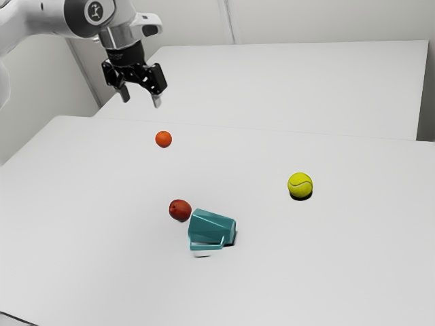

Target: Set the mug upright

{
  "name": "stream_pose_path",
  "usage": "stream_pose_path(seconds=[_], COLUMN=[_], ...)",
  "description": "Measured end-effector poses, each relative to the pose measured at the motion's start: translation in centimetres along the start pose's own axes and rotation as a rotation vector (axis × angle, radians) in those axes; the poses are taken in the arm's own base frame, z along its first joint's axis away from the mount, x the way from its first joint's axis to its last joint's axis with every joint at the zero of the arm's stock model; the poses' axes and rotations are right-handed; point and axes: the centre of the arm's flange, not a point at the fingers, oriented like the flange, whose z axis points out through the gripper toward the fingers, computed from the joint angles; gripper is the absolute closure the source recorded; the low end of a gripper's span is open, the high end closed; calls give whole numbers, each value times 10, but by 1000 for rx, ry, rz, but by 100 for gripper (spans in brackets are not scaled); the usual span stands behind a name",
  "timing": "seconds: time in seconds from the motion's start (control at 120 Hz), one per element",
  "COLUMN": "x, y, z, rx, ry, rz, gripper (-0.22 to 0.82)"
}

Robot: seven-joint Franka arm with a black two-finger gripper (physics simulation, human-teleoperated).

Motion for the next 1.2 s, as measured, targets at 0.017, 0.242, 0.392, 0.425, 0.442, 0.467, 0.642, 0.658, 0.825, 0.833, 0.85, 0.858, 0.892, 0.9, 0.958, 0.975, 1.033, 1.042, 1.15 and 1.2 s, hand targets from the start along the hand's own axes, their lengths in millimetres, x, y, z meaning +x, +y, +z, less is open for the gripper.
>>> stream_pose_path(seconds=[0.017,0.242,0.392,0.425,0.442,0.467,0.642,0.658,0.825,0.833,0.85,0.858,0.892,0.9,0.958,0.975,1.033,1.042,1.15,1.2], x=[0,-1,-10,-18,-21,-26,-51,-53,-67,-68,-69,-70,-73,-73,-76,-76,-78,-79,-85,-88], y=[0,-4,-7,-10,-11,-13,-8,-4,26,26,26,26,27,28,31,31,34,34,36,32], z=[0,2,8,7,5,2,16,21,68,71,77,80,93,97,116,122,138,141,172,188], rx=[0,-7,-41,-48,-51,-54,-157,-169,-309,-316,-332,-339,-366,-373,-416,-429,-476,-482,-568,-611], ry=[0,-5,-29,-30,-28,-22,-47,-56,-115,-116,-119,-119,-120,-119,-105,-101,-79,-76,-40,-24], rz=[1,-9,-25,-34,-39,-45,-71,-68,-61,-63,-68,-69,-76,-77,-82,-83,-88,-88,-101,-117], gripper=[0,0,0,0,0,0,0,0,0,0,0,0,0,0,0,0,0,0,0,0])
